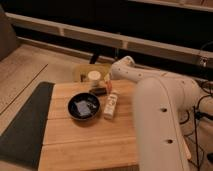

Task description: Drag the pepper across the table

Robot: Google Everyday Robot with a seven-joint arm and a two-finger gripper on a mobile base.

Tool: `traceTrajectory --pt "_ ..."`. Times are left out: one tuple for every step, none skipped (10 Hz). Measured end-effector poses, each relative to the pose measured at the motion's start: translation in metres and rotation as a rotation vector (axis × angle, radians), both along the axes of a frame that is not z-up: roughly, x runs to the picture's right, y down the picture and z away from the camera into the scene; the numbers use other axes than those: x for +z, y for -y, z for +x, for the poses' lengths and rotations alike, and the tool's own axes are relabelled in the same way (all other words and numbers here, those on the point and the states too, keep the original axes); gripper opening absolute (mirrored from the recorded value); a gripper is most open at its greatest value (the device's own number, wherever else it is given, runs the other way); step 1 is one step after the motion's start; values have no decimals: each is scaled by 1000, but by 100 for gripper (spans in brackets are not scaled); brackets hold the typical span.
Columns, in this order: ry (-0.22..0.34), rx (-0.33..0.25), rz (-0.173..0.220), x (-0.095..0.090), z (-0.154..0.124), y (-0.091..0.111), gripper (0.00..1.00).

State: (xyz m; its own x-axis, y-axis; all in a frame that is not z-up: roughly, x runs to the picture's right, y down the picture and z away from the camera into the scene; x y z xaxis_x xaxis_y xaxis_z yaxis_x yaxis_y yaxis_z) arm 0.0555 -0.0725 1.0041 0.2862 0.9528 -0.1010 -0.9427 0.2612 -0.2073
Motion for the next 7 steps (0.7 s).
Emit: traceTrajectory --pt "8 4 -18 10 0 -2 65" --pt "11 9 -34 17 0 -6 65" --pt "15 11 -54 26 0 -10 65" --pt "21 13 -79 34 -1 -15 65" --pt "25 15 -96 39 -2 -18 65" --pt "30 19 -110 44 -2 -21 65" --pt "36 21 -126 49 -3 -25 65"
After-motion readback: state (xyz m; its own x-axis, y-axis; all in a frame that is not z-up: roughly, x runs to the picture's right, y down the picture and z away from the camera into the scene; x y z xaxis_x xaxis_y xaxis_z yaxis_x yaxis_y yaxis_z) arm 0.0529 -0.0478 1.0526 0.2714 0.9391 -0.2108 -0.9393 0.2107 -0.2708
